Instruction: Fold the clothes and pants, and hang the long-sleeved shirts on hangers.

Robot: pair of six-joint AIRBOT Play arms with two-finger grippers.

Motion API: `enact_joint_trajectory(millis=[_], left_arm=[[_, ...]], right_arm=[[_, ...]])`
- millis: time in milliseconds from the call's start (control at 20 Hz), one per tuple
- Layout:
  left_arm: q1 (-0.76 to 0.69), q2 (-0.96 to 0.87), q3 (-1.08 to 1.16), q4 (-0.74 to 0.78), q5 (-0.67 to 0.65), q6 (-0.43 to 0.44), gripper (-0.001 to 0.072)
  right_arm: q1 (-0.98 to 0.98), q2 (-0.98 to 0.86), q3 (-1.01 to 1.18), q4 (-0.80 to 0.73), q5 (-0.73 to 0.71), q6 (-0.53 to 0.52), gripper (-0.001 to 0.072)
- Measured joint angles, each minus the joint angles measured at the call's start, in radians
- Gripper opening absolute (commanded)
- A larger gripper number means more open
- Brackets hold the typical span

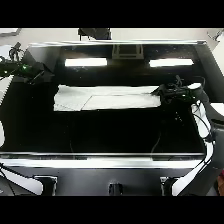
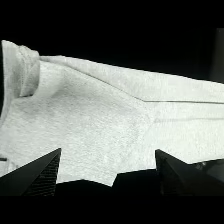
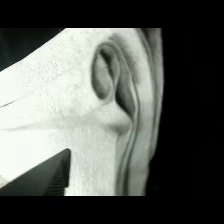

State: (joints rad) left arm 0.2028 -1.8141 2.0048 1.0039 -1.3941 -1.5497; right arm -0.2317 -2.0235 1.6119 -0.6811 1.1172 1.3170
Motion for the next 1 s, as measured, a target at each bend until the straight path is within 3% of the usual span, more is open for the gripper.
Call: enact_joint_trajectory(millis=[50, 150, 250, 300, 350, 550, 1000], left_arm=[[-0.004, 0.0, 0.0, 0.001, 0.0, -0.002, 0.0688], [-0.011, 0.0, 0.0, 0.002, -0.002, -0.003, 0.0627], [-0.02, 0.0, 0.0, 0.002, -0.002, -0.003, 0.0327], [-0.026, 0.0, 0.0, 0.002, -0.002, -0.006, 0.0124], [-0.033, -0.002, 0.0, 0.003, 0.002, -0.015, 0.0017], [-0.116, -0.035, 0.0, 0.001, 0.045, -0.085, 0.0016], [-0.489, -0.233, 0.0, -0.098, 0.225, -0.266, 0.0013]], right_arm=[[0.018, -0.002, -0.001, -0.021, -0.014, 0.003, 0.0065], [0.045, -0.001, -0.002, -0.04, -0.028, 0.01, 0.0037], [0.059, 0.011, -0.003, -0.055, -0.037, 0.01, 0.0036], [0.063, 0.024, -0.003, -0.072, -0.036, 0.01, 0.0036], [0.063, 0.041, -0.004, -0.079, -0.027, 0.011, 0.0035], [0.051, 0.168, -0.002, -0.079, 0.009, 0.065, 0.0035], [0.043, 0.481, -0.002, -0.166, 0.106, 0.232, 0.0035]])
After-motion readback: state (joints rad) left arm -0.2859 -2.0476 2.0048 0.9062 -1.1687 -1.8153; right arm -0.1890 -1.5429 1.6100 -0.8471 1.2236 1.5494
